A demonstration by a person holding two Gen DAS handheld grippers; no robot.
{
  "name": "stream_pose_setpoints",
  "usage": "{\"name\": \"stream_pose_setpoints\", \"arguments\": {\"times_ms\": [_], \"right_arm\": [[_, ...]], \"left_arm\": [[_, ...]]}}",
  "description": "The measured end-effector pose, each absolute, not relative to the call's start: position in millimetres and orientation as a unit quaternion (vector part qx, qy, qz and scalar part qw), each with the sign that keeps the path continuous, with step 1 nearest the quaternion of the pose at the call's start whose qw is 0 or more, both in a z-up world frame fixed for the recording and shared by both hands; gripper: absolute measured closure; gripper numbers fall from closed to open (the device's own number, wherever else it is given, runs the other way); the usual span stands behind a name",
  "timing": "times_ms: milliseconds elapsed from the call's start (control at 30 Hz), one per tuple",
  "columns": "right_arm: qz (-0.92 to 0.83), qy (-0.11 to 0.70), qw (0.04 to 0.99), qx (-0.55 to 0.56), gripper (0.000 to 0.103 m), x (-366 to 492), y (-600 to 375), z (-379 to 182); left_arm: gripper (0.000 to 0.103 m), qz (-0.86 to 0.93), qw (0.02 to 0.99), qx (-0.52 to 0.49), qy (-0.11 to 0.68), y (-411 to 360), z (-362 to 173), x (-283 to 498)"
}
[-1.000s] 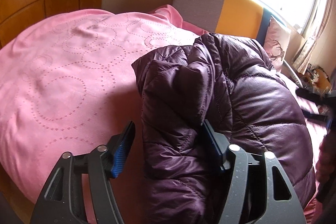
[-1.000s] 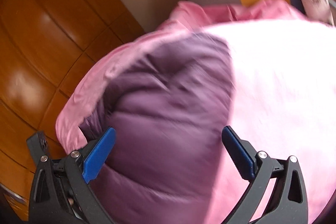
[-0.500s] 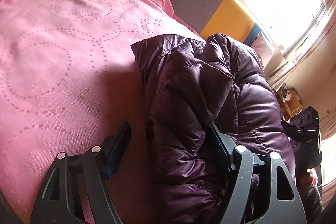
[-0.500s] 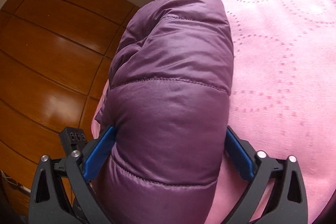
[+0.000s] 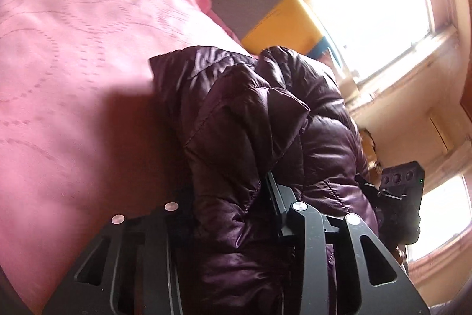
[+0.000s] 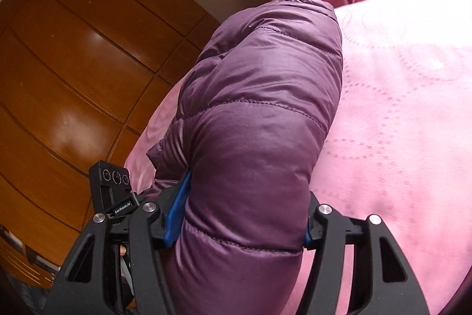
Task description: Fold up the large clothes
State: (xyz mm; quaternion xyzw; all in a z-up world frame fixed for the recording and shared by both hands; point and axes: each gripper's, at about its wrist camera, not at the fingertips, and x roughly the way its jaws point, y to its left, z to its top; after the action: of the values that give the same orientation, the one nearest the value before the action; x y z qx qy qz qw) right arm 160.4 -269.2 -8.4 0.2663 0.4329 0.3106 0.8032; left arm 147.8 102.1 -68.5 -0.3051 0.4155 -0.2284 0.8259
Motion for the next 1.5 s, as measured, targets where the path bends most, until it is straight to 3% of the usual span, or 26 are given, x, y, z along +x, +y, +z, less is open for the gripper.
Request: {"name": "stream_pose_setpoints", "arguments": {"times_ms": [467, 700, 767, 833, 900, 933, 1000, 1233, 1367, 1500], "right_arm": [[0.145, 0.366, 0.871, 0.293, 0.045, 84, -446, 7], [0.065, 0.379, 0.865, 0.322, 0.043, 63, -514, -31], [0.054, 0.376, 0.863, 0.334, 0.039, 55, -521, -38], [0.029, 0.372, 0.870, 0.322, 0.029, 48, -522, -35], [-0.004, 0.374, 0.880, 0.291, 0.011, 38, -518, -22], [-0.016, 0.375, 0.884, 0.280, 0.010, 35, -516, -14], [-0.050, 0.373, 0.893, 0.246, 0.010, 29, -507, 3], [-0.088, 0.346, 0.923, 0.146, 0.011, 16, -454, 44], [-0.088, 0.350, 0.924, 0.129, 0.018, 17, -423, 43], [-0.096, 0.359, 0.921, 0.119, 0.017, 23, -397, 31]], "left_arm": [[0.071, -0.382, 0.786, -0.154, 0.460, -125, -34, 201], [0.071, -0.398, 0.784, -0.028, 0.476, -243, -39, 220], [0.071, -0.386, 0.789, -0.001, 0.477, -256, -47, 223], [0.070, -0.379, 0.795, 0.009, 0.474, -257, -49, 227], [0.069, -0.372, 0.801, 0.018, 0.468, -255, -45, 222], [0.068, -0.367, 0.805, 0.021, 0.466, -253, -42, 215], [0.064, -0.354, 0.813, 0.018, 0.461, -250, -30, 214], [0.064, -0.349, 0.850, 0.002, 0.395, -224, 20, 201], [0.064, -0.389, 0.844, 0.014, 0.369, -247, 43, 196], [0.064, -0.400, 0.828, 0.057, 0.389, -283, 31, 192]]}}
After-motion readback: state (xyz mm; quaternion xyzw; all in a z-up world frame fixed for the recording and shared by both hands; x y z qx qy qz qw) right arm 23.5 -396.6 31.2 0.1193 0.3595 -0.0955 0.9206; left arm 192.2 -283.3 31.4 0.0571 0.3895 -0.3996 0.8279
